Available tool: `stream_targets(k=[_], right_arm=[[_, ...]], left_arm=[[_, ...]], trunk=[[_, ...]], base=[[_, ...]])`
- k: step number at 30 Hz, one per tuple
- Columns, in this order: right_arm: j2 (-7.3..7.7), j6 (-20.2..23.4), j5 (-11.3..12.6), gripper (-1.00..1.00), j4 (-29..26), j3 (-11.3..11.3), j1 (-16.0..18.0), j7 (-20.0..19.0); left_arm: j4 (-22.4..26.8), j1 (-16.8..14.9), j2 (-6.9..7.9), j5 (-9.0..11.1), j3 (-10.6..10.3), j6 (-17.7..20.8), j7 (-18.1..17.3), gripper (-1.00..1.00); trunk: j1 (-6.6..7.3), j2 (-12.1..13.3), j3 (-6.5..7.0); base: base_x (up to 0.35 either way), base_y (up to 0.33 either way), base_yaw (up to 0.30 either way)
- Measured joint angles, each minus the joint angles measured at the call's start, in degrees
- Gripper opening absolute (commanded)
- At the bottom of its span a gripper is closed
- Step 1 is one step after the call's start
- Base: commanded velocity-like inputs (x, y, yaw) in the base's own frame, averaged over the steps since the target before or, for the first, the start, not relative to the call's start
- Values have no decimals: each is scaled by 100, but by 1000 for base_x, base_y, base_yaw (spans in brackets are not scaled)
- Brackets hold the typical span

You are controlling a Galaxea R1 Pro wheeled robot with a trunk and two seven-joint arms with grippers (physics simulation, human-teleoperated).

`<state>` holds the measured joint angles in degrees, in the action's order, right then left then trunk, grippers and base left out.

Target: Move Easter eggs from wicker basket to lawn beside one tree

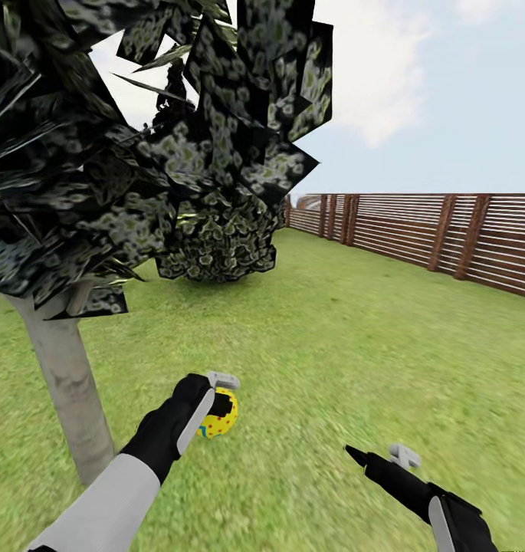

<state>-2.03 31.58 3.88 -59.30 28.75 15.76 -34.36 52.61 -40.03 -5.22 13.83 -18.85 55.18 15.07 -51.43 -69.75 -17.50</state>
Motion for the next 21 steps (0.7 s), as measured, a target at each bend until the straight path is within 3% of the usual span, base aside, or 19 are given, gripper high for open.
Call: stream_targets(k=[21], right_arm=[[40,17,-7,100,8,6,10,18]], left_arm=[[0,1,1,0,-3,-43,0,-100]], trunk=[[0,1,-135]], base=[[142,-262,-8]])
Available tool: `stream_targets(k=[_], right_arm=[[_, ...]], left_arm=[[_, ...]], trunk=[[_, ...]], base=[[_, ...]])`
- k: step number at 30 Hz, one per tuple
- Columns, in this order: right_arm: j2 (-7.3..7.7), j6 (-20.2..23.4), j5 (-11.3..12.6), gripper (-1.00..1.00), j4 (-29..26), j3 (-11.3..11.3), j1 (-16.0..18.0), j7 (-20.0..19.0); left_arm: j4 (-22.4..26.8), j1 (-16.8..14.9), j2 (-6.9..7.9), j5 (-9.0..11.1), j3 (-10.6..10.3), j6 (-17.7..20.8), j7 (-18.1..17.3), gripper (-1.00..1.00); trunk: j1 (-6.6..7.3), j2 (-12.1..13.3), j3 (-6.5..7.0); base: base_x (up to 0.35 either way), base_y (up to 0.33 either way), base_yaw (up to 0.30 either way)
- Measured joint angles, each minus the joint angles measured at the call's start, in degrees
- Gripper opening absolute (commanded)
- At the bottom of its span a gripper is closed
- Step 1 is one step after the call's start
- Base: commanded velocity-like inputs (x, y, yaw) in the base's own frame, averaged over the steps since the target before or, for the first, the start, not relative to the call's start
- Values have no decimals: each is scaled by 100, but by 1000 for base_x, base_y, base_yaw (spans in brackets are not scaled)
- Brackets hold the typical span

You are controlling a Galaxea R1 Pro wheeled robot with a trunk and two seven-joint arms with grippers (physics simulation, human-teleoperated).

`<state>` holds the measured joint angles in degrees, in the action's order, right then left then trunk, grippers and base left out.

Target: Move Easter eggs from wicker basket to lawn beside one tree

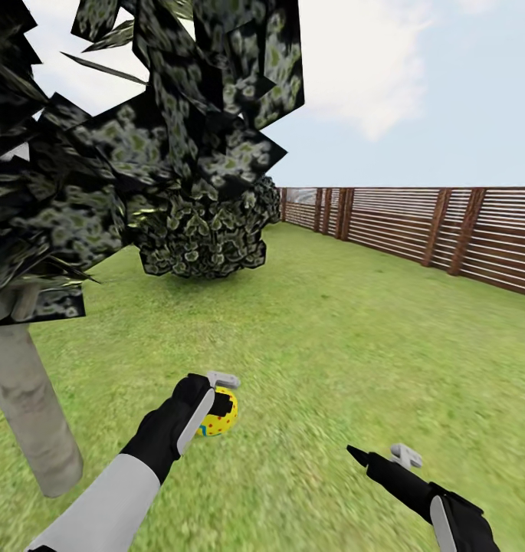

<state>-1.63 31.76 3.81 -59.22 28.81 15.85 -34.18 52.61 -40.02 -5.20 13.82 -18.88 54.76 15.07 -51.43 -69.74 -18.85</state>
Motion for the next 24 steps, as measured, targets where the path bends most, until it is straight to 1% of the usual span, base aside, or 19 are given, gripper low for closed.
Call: stream_targets(k=[11,17,24], right_arm=[[2,0,-1,100,2,0,0,0],[3,0,-20,100,2,-27,0,1],[1,-1,-30,100,2,-76,0,2]], left_arm=[[0,-1,0,0,0,0,0,-100],[0,-1,0,0,0,1,1,-100],[0,-1,0,0,0,1,1,-100]], trunk=[[0,0,-90],[1,0,-139],[1,0,-196]], base=[[138,-264,0],[194,-146,0],[202,-96,0]])
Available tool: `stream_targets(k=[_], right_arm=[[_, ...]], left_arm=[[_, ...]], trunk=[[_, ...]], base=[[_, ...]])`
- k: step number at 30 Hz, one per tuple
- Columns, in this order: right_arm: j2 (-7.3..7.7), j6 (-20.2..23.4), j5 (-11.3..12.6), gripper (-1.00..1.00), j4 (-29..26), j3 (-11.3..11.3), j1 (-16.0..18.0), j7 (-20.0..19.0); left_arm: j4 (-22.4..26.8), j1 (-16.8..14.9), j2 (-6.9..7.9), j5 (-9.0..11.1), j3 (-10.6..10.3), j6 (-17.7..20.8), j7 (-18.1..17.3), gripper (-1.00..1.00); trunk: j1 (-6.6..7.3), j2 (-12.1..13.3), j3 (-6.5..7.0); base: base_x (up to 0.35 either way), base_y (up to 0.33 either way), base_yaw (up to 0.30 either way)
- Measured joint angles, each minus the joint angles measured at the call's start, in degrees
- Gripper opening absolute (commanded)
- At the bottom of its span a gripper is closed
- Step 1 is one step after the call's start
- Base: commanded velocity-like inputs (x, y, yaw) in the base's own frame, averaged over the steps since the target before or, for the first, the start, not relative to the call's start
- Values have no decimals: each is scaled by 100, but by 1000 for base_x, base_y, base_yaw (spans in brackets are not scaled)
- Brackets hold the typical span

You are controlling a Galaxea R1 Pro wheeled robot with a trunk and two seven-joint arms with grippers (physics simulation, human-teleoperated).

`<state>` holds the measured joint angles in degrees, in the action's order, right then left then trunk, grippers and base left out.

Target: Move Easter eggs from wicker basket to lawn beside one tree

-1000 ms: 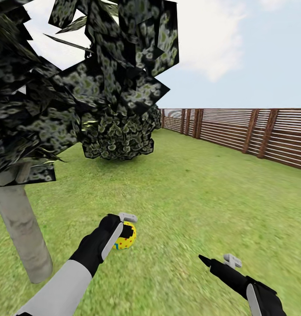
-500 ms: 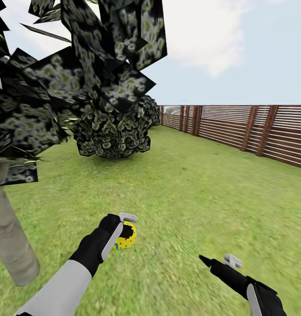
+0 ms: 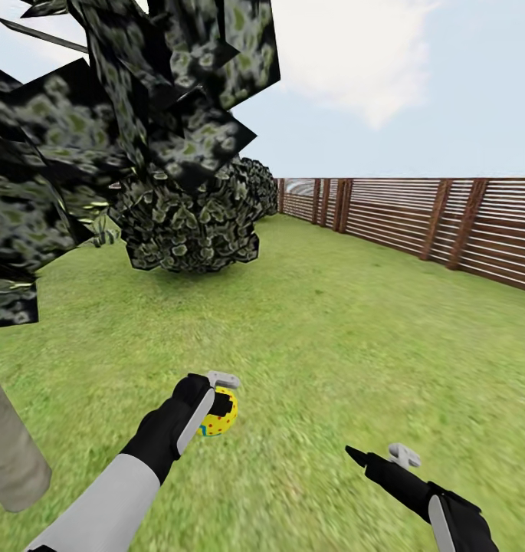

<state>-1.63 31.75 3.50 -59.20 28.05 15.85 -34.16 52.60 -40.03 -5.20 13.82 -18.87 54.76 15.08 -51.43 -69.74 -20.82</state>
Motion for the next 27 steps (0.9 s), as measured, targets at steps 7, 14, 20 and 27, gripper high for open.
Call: stream_targets(k=[7,14,20,27], right_arm=[[-7,0,-15,100,1,-24,1,1],[-10,-1,-17,100,2,-29,1,1],[-10,-12,18,100,0,-19,1,-13],[-8,-19,38,100,-1,6,0,-19]], left_arm=[[-3,0,0,14,1,-2,-23,-100],[0,2,4,41,1,1,-57,-100],[-20,1,8,53,9,-1,-61,-100],[-787,-184,7,98,28,-434,-51,-100]], trunk=[[-1,0,-57],[-2,1,-111],[-111,-199,-244],[-265,-480,-384]], base=[[143,-8,62],[11,0,125],[0,0,119],[0,0,19]])
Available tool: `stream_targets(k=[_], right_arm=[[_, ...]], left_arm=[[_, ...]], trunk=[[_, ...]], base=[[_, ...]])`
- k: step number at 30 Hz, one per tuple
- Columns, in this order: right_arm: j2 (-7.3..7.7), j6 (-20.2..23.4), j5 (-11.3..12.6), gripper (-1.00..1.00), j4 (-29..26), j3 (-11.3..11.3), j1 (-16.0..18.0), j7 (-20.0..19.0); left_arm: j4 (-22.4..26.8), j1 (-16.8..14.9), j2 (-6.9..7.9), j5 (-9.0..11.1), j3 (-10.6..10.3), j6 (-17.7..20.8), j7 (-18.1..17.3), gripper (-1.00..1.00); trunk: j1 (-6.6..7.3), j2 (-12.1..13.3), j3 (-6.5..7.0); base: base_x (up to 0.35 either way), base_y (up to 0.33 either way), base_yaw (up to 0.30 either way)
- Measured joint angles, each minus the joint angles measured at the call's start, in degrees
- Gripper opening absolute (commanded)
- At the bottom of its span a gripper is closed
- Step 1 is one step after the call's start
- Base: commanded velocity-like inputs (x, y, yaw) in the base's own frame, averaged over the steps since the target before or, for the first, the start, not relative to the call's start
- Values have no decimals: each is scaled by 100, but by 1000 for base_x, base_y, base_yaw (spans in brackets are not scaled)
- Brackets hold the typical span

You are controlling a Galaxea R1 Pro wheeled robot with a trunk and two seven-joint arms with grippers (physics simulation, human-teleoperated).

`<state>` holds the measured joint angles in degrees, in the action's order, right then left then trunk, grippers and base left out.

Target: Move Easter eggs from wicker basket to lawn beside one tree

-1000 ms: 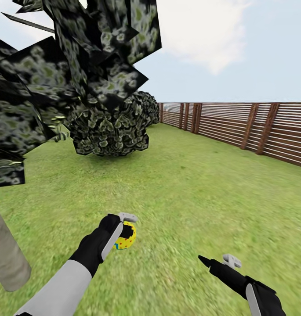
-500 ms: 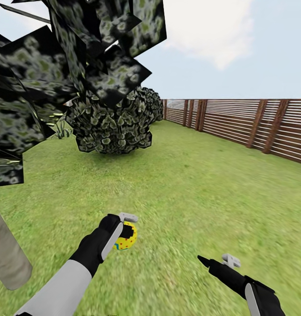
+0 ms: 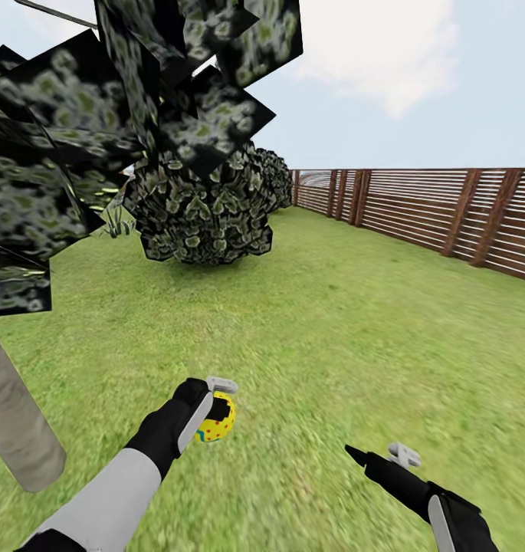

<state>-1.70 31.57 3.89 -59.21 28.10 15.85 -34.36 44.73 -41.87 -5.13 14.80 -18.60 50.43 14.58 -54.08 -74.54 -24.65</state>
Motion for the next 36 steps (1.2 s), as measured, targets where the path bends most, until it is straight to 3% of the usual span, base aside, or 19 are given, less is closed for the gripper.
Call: stream_targets(k=[7,10,36], right_arm=[[1,5,-30,100,2,-12,0,15],[-2,-205,-9,100,2,11,0,14],[-6,-327,0,100,2,9,-8,4]], left_arm=[[-105,-35,13,-18,43,-369,10,-100],[-110,-36,17,-19,48,-429,10,-100],[-111,-36,29,-44,45,-454,2,-100]], trunk=[[-154,-281,-126],[-220,-401,-180],[-791,-1445,-645]], base=[[0,0,0],[0,0,0],[0,0,2]])
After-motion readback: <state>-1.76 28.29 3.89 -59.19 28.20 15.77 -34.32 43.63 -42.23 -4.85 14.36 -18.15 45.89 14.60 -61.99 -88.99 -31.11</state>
